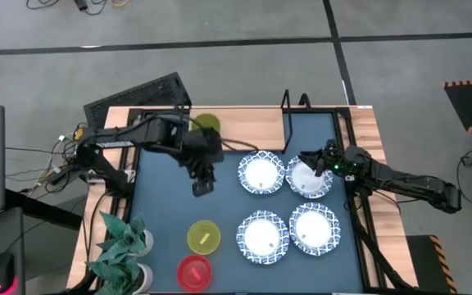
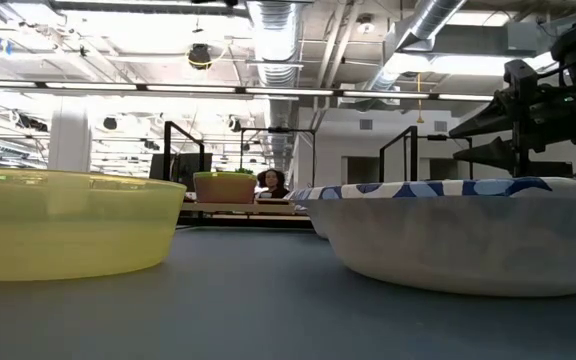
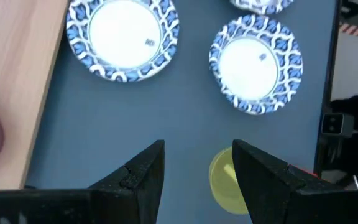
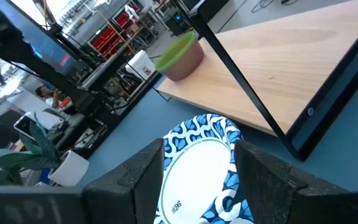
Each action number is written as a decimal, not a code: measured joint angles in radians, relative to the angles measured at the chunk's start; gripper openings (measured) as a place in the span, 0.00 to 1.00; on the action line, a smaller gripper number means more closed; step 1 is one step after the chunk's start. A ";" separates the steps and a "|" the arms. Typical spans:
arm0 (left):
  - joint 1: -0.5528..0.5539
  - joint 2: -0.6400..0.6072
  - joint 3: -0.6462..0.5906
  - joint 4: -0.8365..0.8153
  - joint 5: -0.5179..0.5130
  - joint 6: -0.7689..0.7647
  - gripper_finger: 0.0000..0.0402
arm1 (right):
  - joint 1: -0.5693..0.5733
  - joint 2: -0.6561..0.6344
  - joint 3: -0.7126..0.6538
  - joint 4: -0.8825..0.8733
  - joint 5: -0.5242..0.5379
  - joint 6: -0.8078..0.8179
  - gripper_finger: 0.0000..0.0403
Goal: Place and stack bowls onto a shelf
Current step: Stack the yellow transparent bowl into the green transparent bowl on the shelf
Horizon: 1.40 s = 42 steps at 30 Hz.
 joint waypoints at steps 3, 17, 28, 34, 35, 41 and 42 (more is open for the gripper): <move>-0.031 0.000 0.000 0.011 -0.052 -0.032 0.43 | 0.000 0.000 0.000 0.000 0.000 0.000 0.55; -0.111 0.002 -0.011 0.041 -0.097 -0.185 0.43 | 0.000 0.000 0.000 0.000 -0.004 0.000 0.55; -0.224 0.002 -0.011 0.037 -0.210 -0.273 0.43 | 0.000 0.000 0.000 0.000 -0.004 0.015 0.55; -0.276 0.002 -0.011 0.037 -0.272 -0.350 0.43 | 0.000 0.000 0.000 -0.001 -0.004 0.010 0.55; -0.283 0.001 -0.011 0.037 -0.281 -0.363 0.43 | 0.000 0.000 0.000 -0.001 -0.004 0.010 0.55; -0.322 0.002 -0.011 0.037 -0.311 -0.399 0.43 | 0.000 0.000 0.000 -0.001 -0.003 0.009 0.55; -0.326 0.002 -0.011 0.037 -0.313 -0.402 0.43 | 0.000 0.000 0.000 0.000 -0.003 0.009 0.55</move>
